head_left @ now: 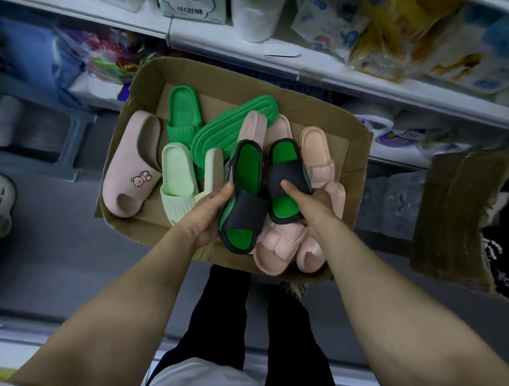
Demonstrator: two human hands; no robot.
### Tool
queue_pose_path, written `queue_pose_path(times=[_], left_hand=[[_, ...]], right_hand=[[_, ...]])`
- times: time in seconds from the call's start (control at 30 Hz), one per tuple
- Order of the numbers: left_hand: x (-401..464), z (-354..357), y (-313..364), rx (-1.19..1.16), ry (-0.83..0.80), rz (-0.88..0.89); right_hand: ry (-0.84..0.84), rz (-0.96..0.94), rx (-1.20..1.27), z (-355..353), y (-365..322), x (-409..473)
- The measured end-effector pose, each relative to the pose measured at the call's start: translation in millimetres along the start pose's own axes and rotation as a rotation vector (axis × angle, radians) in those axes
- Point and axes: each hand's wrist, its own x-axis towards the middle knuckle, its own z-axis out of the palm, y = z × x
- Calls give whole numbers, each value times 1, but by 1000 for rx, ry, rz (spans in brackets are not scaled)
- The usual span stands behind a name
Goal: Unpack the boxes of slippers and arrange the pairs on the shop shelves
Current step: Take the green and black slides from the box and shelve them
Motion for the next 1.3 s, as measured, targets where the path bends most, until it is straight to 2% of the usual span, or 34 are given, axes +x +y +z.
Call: queue_pose_path(times=[0.13, 0.33, 0.57, 0.7, 1.0, 1.3], left_hand=[[-11, 17, -4, 57, -29, 31], [-45, 76, -8, 0, -69, 157], [-91, 202, -15, 110, -119, 450], [-119, 285, -17, 174, -117, 600], [-219, 451, -6, 317, -381, 919], [-306, 564, 53, 319, -558, 1131]], right_hand=[[61, -95, 44, -14, -2, -15], [115, -284, 176, -70, -4, -46], [70, -500, 456, -198, -22, -91], [124, -644, 521, -284, -37, -122], [91, -1006, 685, -453, -91, -202], [-39, -1285, 858, -546, -174, -282]])
